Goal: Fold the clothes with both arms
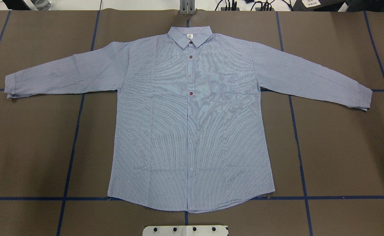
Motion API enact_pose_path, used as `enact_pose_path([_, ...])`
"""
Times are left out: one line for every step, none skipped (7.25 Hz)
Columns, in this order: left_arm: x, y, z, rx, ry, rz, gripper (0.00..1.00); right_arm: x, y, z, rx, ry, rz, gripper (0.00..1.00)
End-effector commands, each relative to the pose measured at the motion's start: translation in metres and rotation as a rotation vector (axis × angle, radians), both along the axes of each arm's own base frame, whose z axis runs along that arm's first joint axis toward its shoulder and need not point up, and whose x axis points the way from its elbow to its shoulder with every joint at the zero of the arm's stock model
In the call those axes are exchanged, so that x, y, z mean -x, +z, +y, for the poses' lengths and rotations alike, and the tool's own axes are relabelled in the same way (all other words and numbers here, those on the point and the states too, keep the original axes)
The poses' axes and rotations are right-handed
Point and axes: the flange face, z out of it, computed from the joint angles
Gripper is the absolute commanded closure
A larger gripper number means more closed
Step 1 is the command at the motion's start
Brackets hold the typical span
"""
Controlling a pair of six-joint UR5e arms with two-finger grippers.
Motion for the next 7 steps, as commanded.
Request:
enact_pose_path([-0.001, 0.008, 0.004, 0.013, 0.000, 0.001, 0.00, -0.001, 0.004, 0.015, 0.009, 0.000, -0.006, 0.00])
enact_pose_path([-0.002, 0.007, 0.006, 0.013, 0.001, 0.009, 0.00, 0.007, 0.004, 0.007, 0.003, -0.017, 0.007, 0.00])
enact_pose_path([-0.002, 0.008, 0.006, 0.010, 0.005, 0.009, 0.00, 0.008, 0.004, 0.012, -0.004, -0.018, 0.000, 0.00])
enact_pose_path([-0.003, 0.005, 0.005, 0.005, 0.007, 0.011, 0.00, 0.014, 0.005, 0.011, -0.028, -0.033, -0.007, 0.00])
enact_pose_path([-0.004, 0.006, 0.005, 0.006, 0.007, 0.014, 0.00, 0.021, 0.003, 0.010, -0.057, -0.048, -0.013, 0.00])
enact_pose_path([-0.005, 0.003, 0.005, -0.006, 0.015, 0.035, 0.00, 0.040, 0.008, 0.009, -0.040, -0.080, -0.002, 0.00])
enact_pose_path([-0.005, 0.000, 0.004, -0.017, 0.015, 0.038, 0.00, 0.053, 0.013, -0.001, 0.012, -0.058, -0.004, 0.00])
